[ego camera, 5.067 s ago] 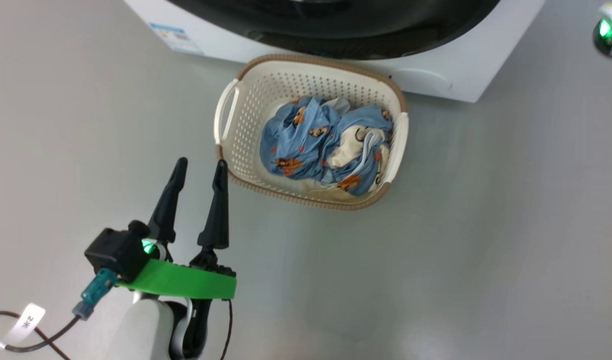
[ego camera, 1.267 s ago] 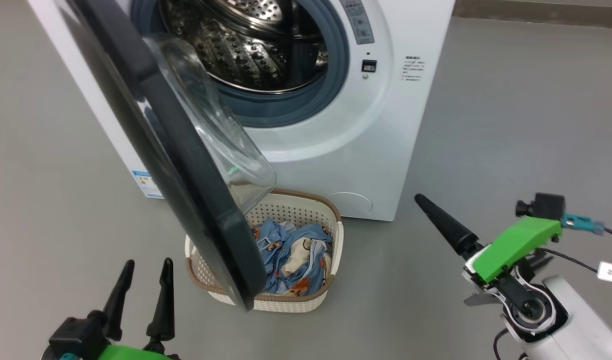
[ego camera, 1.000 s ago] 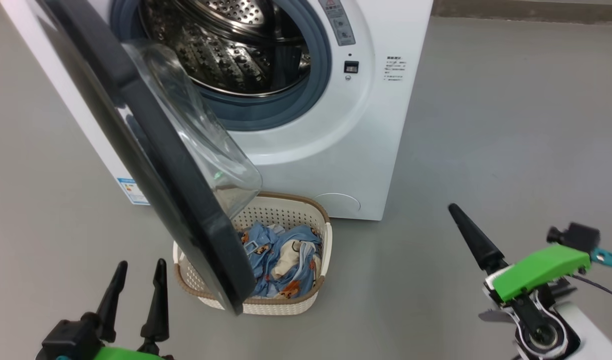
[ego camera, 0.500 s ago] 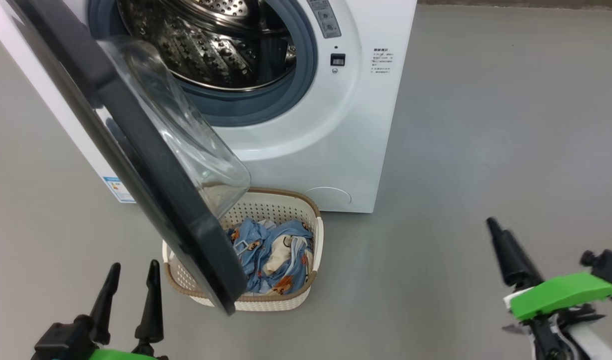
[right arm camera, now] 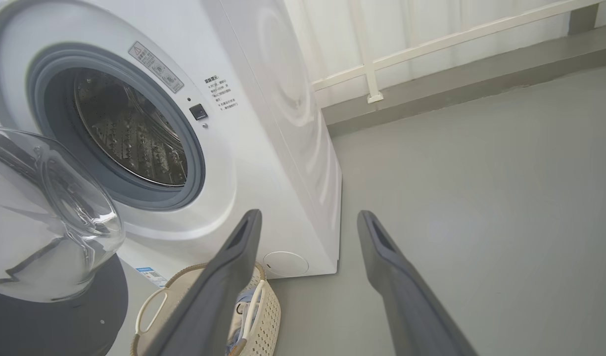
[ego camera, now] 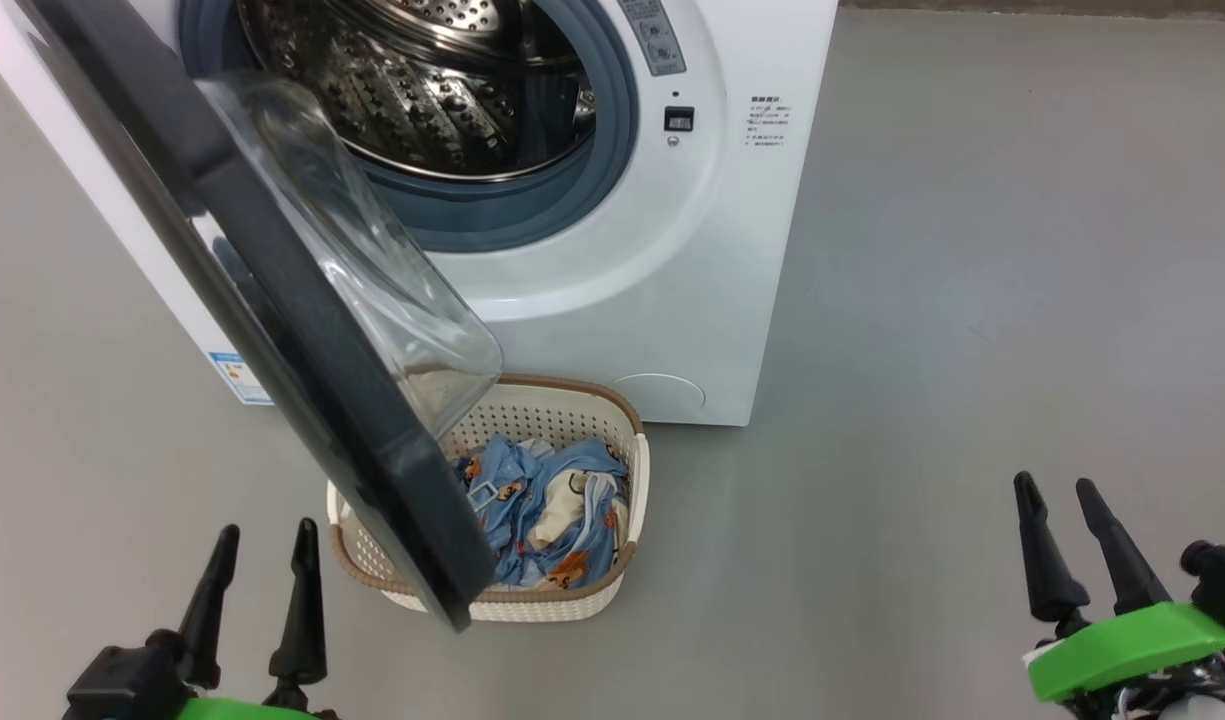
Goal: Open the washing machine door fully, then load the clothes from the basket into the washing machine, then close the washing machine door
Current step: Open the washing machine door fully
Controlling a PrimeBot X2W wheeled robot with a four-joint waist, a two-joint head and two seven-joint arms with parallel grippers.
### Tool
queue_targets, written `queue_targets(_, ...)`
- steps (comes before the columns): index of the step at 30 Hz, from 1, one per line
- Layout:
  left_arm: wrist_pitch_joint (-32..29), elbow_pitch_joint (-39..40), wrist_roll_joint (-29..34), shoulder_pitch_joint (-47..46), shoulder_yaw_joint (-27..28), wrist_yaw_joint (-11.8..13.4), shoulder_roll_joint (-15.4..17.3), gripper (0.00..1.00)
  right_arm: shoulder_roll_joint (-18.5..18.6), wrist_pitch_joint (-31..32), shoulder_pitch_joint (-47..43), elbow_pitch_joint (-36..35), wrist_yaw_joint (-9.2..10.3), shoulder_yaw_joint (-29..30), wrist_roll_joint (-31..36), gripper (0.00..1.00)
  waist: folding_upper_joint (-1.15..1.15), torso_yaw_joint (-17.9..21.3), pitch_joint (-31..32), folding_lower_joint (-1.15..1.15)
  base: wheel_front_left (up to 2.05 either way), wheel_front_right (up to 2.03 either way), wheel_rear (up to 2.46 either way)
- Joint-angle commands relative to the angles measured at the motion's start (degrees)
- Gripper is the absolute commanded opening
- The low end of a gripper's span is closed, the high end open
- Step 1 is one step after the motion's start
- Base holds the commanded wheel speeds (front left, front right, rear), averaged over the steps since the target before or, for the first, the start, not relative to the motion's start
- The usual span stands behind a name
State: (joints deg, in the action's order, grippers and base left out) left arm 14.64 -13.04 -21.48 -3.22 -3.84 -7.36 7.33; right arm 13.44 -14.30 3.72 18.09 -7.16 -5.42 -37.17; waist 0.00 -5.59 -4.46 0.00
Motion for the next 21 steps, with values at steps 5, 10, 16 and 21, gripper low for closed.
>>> queue_targets(5, 0.36, 1.57, 0.75, -0.64, 1.99, -0.13, 0.49, 1.0, -1.53, -0.69, -2.17, -2.29, -0.33, 1.93, 10.78, 1.0, 0.0, 0.04, 0.16, 0.0, 0.0, 0.0, 0.0)
queue_targets(10, 0.36, 1.36, 0.67, -0.78, 1.95, -0.13, 0.33, 1.0, -2.83, -0.69, -2.99, -1.87, -0.33, 2.78, 13.13, 1.0, 0.0, -0.13, -0.03, 0.0, 0.0, 0.0, 0.0)
queue_targets(16, 0.36, 1.13, 0.51, -1.35, 3.25, -0.13, -0.01, 0.86, -3.14, -0.7, -3.0, -1.56, -0.33, 3.17, 14.24, 1.0, 0.0, -0.58, -0.19, 0.0, 0.0, 0.0, 0.0)
queue_targets(21, 0.36, 7.36, 1.95, -2.56, 9.0, 0.23, -0.47, 0.0, -3.12, -0.7, -3.02, -1.79, -0.33, 3.23, 14.53, 1.0, 0.0, -0.96, -0.22, 0.0, 0.0, 0.0, 0.0)
